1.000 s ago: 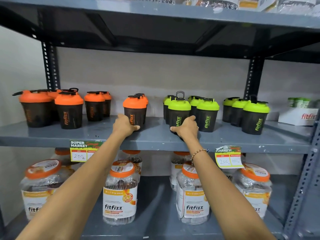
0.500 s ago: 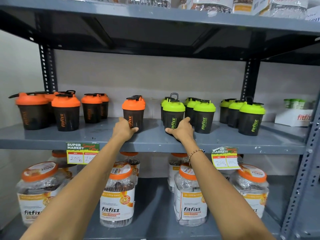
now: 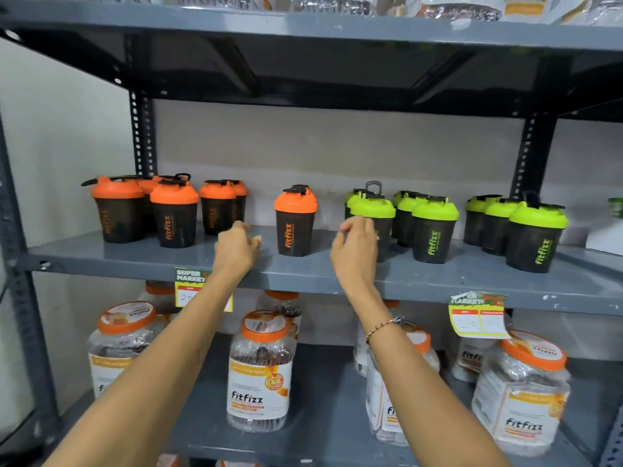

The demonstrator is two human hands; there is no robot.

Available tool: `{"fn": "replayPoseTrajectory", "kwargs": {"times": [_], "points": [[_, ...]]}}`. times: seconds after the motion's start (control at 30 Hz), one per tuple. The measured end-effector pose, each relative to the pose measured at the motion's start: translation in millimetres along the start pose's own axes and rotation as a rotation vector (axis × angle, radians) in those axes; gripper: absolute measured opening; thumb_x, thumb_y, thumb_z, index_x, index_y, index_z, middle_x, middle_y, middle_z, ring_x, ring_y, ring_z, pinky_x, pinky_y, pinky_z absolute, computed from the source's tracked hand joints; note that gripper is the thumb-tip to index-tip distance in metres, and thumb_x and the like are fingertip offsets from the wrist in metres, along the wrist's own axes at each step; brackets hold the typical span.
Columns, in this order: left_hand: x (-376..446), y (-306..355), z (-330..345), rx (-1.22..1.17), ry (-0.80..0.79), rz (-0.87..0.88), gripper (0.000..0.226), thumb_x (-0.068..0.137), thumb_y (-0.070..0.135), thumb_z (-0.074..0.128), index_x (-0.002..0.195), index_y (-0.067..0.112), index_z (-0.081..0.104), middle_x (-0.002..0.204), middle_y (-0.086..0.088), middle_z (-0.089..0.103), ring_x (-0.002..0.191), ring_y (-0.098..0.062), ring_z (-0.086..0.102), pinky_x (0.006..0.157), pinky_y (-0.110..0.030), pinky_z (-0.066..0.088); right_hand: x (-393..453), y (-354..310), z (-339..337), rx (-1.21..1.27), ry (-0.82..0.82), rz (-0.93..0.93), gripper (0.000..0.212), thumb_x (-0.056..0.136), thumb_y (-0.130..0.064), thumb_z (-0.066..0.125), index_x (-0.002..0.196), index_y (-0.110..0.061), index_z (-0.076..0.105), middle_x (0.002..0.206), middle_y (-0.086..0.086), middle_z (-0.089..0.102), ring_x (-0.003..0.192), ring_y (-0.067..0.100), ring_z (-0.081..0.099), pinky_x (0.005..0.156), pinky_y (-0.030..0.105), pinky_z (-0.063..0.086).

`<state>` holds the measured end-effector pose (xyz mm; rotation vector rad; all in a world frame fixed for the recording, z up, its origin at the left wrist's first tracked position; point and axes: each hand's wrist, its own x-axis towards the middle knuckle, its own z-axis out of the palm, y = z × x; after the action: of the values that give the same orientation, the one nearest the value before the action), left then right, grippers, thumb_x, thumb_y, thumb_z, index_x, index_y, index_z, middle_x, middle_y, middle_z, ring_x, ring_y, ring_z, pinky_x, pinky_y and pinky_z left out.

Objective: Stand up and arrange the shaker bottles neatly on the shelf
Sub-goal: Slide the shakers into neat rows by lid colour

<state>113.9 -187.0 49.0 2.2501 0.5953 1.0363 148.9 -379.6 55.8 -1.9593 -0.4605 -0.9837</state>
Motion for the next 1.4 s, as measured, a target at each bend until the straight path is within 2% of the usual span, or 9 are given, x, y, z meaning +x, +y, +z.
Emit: {"fn": "replayPoseTrajectory", "kwargs": {"times": [0.17, 0.27, 0.4, 0.5, 0.57, 0.8, 0.93, 1.07, 1.4], "points": [[19.9, -58.3, -58.3, -0.069, 0.272, 0.159, 0.023, 0.091, 0.024, 0.058, 0.103, 0.005, 0.064, 0.098, -0.017, 0.07, 0.098, -0.034, 0.064, 0.084, -0.041, 0.049, -19.1, -73.3, 58.7, 0.047, -0.348, -0.07, 0.017, 0.082, -0.001, 0.055, 0.097, -0.007, 0.06, 0.108, 0.014, 0.064, 0.102, 0.03, 0.059, 0.085, 0.033, 0.044], [41.1, -100.6, -92.6, 0.179, 0.45, 0.143, 0.051, 0.088, 0.029, 0.06, 0.129, 0.003, 0.045, 0.128, -0.023, 0.05, 0.12, -0.041, 0.043, 0.097, -0.053, 0.036, -31.4, -116.0, 104.4, 0.101, -0.46, -0.056, 0.021, 0.082, -0.003, 0.056, 0.102, -0.005, 0.061, 0.11, 0.015, 0.066, 0.107, 0.031, 0.059, 0.088, 0.032, 0.044], [77.9, -152.4, -132.9, 0.132, 0.326, -0.022, 0.096, 0.084, 0.028, 0.069, 0.147, -0.007, 0.006, 0.153, -0.031, 0.01, 0.143, -0.044, 0.008, 0.116, -0.051, 0.009, -39.9, -161.5, 156.3, 0.095, -0.507, 0.03, 0.049, 0.084, -0.022, 0.067, 0.123, 0.003, 0.049, 0.128, 0.02, 0.056, 0.122, 0.035, 0.052, 0.1, 0.038, 0.042], [109.6, -179.3, -147.1, 0.135, 0.125, 0.0, 0.111, 0.076, 0.035, 0.076, 0.147, -0.009, 0.002, 0.152, -0.029, 0.008, 0.142, -0.042, 0.009, 0.117, -0.044, 0.01, -38.7, -185.6, 183.9, 0.082, -0.534, 0.132, 0.083, 0.078, -0.034, 0.075, 0.134, 0.01, 0.034, 0.138, 0.024, 0.044, 0.131, 0.038, 0.042, 0.108, 0.042, 0.038], [123.2, -189.6, -148.6, 0.019, 0.016, 0.029, 0.112, 0.067, 0.035, 0.084, 0.143, -0.004, 0.012, 0.145, -0.025, 0.022, 0.136, -0.039, 0.023, 0.116, -0.043, 0.023, -37.2, -194.4, 198.2, 0.091, -0.554, 0.217, 0.092, 0.076, -0.033, 0.078, 0.138, 0.01, 0.026, 0.143, 0.025, 0.037, 0.134, 0.039, 0.039, 0.109, 0.043, 0.036], [135.1, -211.4, -137.7, -0.086, -0.086, -0.117, 0.109, 0.059, 0.023, 0.089, 0.135, 0.002, 0.014, 0.133, -0.022, 0.043, 0.12, -0.038, 0.048, 0.1, -0.042, 0.04, -43.3, -207.2, 226.8, 0.026, -0.582, 0.307, 0.101, 0.069, -0.035, 0.083, 0.139, 0.006, 0.022, 0.147, 0.023, 0.036, 0.135, 0.038, 0.04, 0.111, 0.043, 0.035], [140.5, -217.3, -138.9, -0.065, -0.092, -0.121, 0.087, 0.07, 0.023, 0.083, 0.129, -0.002, 0.025, 0.127, -0.022, 0.054, 0.116, -0.039, 0.053, 0.092, -0.042, 0.043, -41.3, -214.1, 234.3, 0.019, -0.541, 0.343, 0.104, 0.065, -0.038, 0.086, 0.137, 0.005, 0.024, 0.146, 0.023, 0.039, 0.133, 0.038, 0.041, 0.11, 0.044, 0.037], [135.9, -215.6, -139.7, -0.021, -0.085, -0.098, 0.068, 0.079, 0.021, 0.075, 0.124, -0.003, 0.031, 0.125, -0.023, 0.057, 0.114, -0.039, 0.055, 0.088, -0.041, 0.044, -40.6, -215.6, 239.4, 0.011, -0.473, 0.369, 0.091, 0.069, -0.03, 0.084, 0.133, 0.003, 0.028, 0.141, 0.023, 0.045, 0.13, 0.039, 0.046, 0.107, 0.046, 0.04], [134.0, -214.6, -139.2, 0.05, -0.134, -0.089, 0.062, 0.086, 0.022, 0.067, 0.129, 0.001, 0.029, 0.124, -0.02, 0.057, 0.111, -0.037, 0.057, 0.087, -0.042, 0.046, -39.9, -194.6, 224.0, -0.055, -0.342, 0.436, 0.081, 0.071, -0.026, 0.08, 0.13, 0.0, 0.031, 0.135, 0.021, 0.048, 0.125, 0.04, 0.047, 0.099, 0.045, 0.044]]}}
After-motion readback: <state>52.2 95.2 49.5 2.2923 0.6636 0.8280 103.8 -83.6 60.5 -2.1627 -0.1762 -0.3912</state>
